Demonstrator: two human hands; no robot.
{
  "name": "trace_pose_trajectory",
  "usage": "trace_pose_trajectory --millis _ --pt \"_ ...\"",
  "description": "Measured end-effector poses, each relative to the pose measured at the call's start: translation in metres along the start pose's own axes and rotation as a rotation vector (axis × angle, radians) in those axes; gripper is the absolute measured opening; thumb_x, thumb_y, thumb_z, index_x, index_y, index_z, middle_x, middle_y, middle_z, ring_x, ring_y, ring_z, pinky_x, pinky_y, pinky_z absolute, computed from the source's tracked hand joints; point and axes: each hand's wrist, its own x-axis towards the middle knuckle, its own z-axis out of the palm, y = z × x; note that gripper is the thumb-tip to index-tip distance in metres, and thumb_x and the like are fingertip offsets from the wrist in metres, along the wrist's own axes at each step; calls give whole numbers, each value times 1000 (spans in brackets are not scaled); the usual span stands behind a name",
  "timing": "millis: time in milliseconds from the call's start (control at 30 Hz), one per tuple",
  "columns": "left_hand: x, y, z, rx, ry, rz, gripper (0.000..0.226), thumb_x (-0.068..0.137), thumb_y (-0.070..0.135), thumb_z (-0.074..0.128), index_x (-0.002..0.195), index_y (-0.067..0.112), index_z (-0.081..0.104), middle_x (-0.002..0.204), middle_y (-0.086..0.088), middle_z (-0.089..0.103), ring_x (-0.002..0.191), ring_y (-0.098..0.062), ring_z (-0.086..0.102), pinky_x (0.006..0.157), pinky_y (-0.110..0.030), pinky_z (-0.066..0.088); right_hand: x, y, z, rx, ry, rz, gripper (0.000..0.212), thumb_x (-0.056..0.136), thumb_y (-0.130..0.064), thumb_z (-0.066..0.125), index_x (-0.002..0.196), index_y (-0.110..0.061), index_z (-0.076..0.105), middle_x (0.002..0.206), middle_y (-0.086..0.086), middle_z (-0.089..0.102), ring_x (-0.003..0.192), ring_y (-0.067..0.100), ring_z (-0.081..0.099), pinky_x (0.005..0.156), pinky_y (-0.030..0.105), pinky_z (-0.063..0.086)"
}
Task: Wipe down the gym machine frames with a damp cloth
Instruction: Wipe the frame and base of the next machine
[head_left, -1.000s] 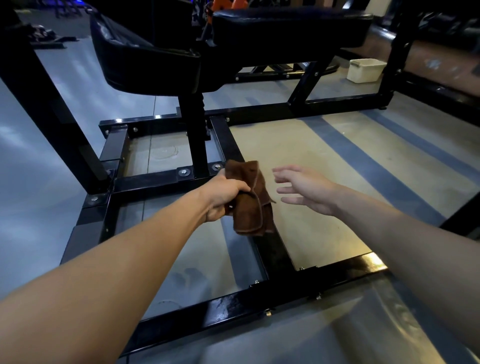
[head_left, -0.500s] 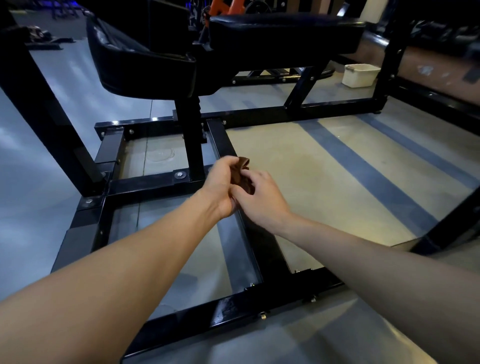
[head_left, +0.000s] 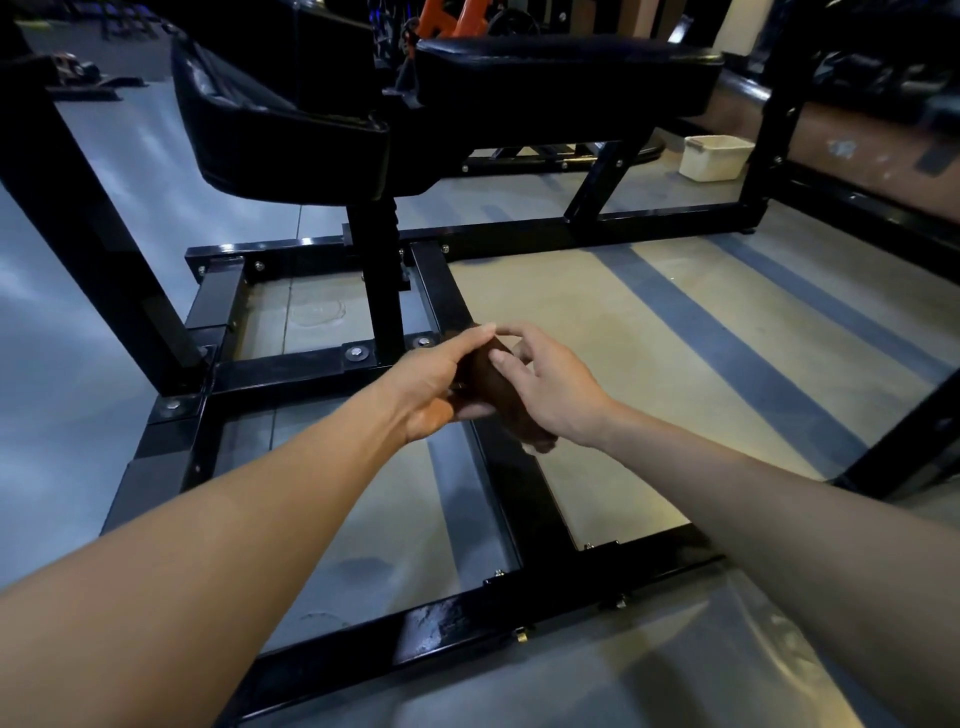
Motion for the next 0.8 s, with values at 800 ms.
trace_pose_trajectory --millis 800 --pt "-52 -128 0 509 -384 -336 17 105 21 58 103 6 68 102 -12 66 91 -21 71 82 -38 64 -185 60 37 -87 -440 294 72 95 -80 22 95 -22 65 89 1 71 89 23 67 81 42 49"
